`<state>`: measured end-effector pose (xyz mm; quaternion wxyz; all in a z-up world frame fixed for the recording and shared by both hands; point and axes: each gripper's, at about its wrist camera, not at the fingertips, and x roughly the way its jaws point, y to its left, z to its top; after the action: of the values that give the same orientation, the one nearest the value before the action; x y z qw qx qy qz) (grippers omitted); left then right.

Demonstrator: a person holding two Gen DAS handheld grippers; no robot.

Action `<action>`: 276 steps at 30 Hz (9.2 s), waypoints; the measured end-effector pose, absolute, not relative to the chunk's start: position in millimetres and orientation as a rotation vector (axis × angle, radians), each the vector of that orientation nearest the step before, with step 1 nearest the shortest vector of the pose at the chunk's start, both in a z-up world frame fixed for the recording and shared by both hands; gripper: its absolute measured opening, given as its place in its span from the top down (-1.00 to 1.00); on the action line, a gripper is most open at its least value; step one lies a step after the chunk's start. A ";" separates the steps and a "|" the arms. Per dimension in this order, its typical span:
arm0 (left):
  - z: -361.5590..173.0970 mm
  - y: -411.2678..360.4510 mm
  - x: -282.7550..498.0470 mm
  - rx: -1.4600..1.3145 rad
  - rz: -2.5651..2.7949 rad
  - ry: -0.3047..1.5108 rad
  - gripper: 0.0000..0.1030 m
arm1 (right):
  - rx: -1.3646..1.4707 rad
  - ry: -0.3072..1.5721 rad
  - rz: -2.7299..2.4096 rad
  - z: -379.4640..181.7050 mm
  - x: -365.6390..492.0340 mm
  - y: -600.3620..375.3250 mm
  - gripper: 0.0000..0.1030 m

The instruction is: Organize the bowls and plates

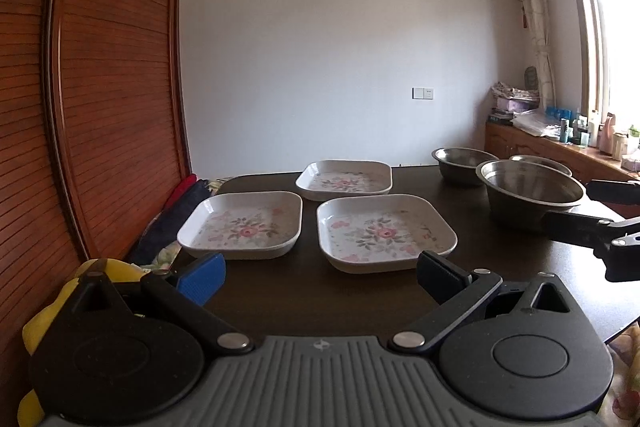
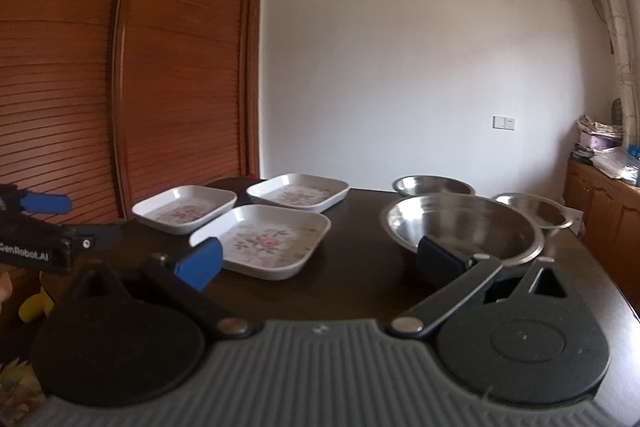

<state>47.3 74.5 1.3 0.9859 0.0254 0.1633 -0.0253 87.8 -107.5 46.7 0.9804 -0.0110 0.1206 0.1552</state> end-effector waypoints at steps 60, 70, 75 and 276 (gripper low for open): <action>-24.8 96.3 176.0 -0.091 -0.252 0.615 -0.06 | -0.223 0.738 0.581 58.0 318.0 -59.9 -0.20; -29.5 97.3 181.7 -0.120 -0.244 0.615 -0.06 | -0.289 0.795 0.568 53.0 318.4 -57.4 -0.19; -32.3 96.0 183.7 -0.119 -0.233 0.612 -0.02 | -0.310 0.825 0.604 47.6 316.1 -50.0 -0.04; -19.1 237.0 281.2 0.038 -0.123 0.706 0.20 | -0.014 0.819 0.652 34.9 313.2 61.3 0.61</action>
<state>281.2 237.0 -19.1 0.9363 0.0188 0.3456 -0.0602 313.2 61.3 34.9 0.8661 -0.0065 0.3909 0.3115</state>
